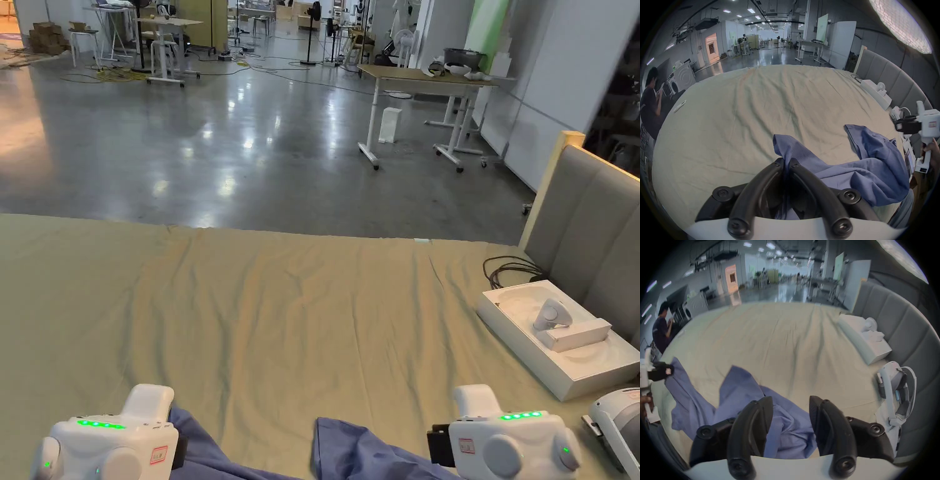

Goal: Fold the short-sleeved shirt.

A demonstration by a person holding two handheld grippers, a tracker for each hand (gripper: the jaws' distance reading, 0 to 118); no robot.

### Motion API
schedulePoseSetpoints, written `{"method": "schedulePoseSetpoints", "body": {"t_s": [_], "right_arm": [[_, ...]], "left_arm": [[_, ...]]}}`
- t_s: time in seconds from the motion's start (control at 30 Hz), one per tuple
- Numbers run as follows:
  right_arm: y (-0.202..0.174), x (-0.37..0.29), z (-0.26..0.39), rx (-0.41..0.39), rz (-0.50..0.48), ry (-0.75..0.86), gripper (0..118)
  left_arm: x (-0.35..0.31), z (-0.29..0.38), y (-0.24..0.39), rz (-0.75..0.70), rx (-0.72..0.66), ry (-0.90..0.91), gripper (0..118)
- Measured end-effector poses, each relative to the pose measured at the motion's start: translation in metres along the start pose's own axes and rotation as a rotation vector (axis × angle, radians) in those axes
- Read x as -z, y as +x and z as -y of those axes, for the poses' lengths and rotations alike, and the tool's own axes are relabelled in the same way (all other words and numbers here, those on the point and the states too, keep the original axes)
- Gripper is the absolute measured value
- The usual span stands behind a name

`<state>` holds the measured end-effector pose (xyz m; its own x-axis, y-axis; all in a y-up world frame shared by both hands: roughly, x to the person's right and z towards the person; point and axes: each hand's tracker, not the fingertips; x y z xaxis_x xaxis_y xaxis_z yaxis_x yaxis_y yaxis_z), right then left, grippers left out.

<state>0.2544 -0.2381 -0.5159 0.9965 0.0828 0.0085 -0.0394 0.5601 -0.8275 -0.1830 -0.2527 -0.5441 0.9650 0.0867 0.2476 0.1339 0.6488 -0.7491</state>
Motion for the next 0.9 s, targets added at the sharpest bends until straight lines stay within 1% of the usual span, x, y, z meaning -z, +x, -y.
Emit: {"method": "schedulePoseSetpoints", "body": {"t_s": [0.07, 0.2, 0.27, 0.3, 0.33, 0.4, 0.43, 0.5, 0.53, 0.6, 0.7, 0.77, 0.83, 0.9], "right_arm": [[-0.005, 0.023, 0.000, -0.034, -0.007, -0.057, 54], [-0.016, 0.066, 0.002, -0.037, -0.076, -0.167, 55], [-0.026, 0.083, 0.006, -0.062, -0.068, -0.236, 53], [-0.032, 0.082, 0.010, -0.089, -0.037, -0.223, 52], [-0.035, 0.076, 0.010, -0.111, -0.008, -0.171, 47], [-0.037, 0.073, 0.012, -0.095, -0.029, -0.153, 14], [-0.036, 0.073, 0.015, -0.071, -0.075, -0.146, 8], [-0.036, 0.072, 0.017, -0.055, -0.049, -0.131, 6], [-0.035, 0.069, 0.019, -0.048, -0.052, -0.113, 5], [-0.032, 0.055, 0.022, -0.032, -0.017, -0.024, 5], [-0.025, 0.020, 0.019, -0.004, -0.010, 0.085, 5], [-0.020, -0.008, 0.014, -0.004, -0.018, 0.145, 5], [-0.014, -0.037, 0.007, 0.006, 0.000, 0.226, 5], [-0.006, -0.067, -0.001, 0.032, 0.010, 0.294, 5]], "left_arm": [[-0.002, 0.005, -0.001, -0.006, -0.009, 0.003, 6], [-0.002, 0.013, -0.005, -0.004, -0.039, -0.009, 6], [-0.001, 0.016, -0.005, -0.008, -0.047, -0.016, 6], [0.000, 0.017, -0.005, -0.009, -0.045, -0.020, 6], [0.001, 0.018, -0.006, -0.013, -0.044, -0.024, 6], [0.001, 0.018, -0.006, -0.012, -0.041, -0.026, 6], [0.001, 0.018, -0.006, -0.014, -0.040, -0.025, 6], [0.000, 0.018, -0.007, -0.014, -0.040, -0.024, 6], [0.000, 0.018, -0.007, -0.014, -0.042, -0.023, 6], [-0.005, 0.017, -0.008, -0.015, -0.052, -0.010, 6], [-0.016, 0.013, -0.010, -0.010, -0.061, 0.016, 6], [-0.027, 0.007, -0.011, -0.010, -0.065, 0.042, 6], [-0.041, -0.001, -0.014, -0.003, -0.068, 0.081, 6], [-0.057, -0.010, -0.018, -0.012, -0.066, 0.119, 6]]}}
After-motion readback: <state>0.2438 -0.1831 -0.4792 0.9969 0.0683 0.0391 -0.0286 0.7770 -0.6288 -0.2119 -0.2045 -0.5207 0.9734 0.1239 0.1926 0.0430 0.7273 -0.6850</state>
